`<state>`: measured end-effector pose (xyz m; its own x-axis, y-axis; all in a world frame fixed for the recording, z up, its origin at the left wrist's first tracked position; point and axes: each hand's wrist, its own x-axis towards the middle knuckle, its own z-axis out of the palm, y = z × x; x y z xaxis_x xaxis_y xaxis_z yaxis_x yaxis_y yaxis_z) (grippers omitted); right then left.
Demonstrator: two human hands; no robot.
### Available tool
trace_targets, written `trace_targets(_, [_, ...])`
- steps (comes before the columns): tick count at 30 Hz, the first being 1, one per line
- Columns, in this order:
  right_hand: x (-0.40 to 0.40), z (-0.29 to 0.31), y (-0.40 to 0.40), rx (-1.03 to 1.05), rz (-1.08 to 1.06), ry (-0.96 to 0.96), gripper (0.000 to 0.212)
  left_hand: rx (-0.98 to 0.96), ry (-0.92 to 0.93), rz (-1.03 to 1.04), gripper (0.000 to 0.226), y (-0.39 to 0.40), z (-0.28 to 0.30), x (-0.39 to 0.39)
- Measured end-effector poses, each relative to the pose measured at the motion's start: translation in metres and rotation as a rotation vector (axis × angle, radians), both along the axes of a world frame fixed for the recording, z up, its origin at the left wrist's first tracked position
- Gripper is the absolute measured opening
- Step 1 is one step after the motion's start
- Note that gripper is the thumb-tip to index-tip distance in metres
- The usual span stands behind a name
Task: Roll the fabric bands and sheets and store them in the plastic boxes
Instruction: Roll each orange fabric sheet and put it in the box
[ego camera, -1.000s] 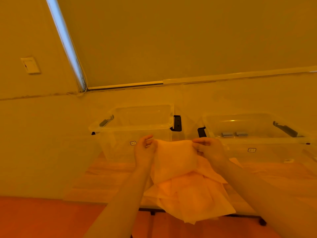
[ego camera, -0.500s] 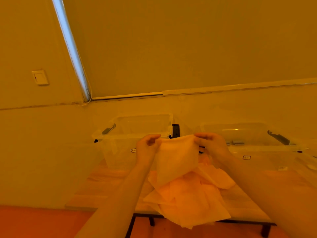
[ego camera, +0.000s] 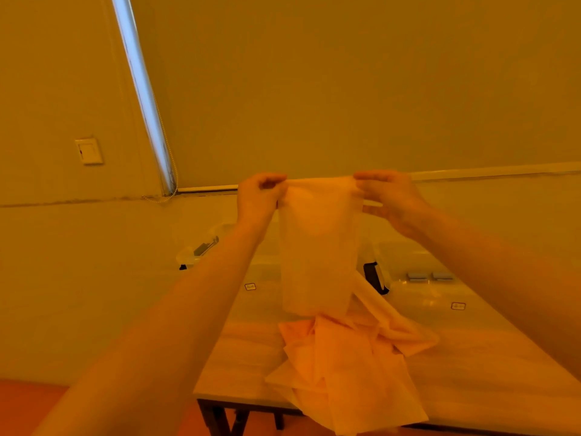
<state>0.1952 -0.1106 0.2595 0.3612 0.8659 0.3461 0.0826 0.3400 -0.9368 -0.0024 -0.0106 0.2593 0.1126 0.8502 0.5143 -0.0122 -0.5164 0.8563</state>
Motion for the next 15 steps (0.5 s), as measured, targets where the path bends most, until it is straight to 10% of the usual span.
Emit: trace_targets(15, [-0.003,0.146,0.017,0.24,0.016,0.018,0.019,0.157,-0.181,-0.04,0.016,0.018,0.132,0.004])
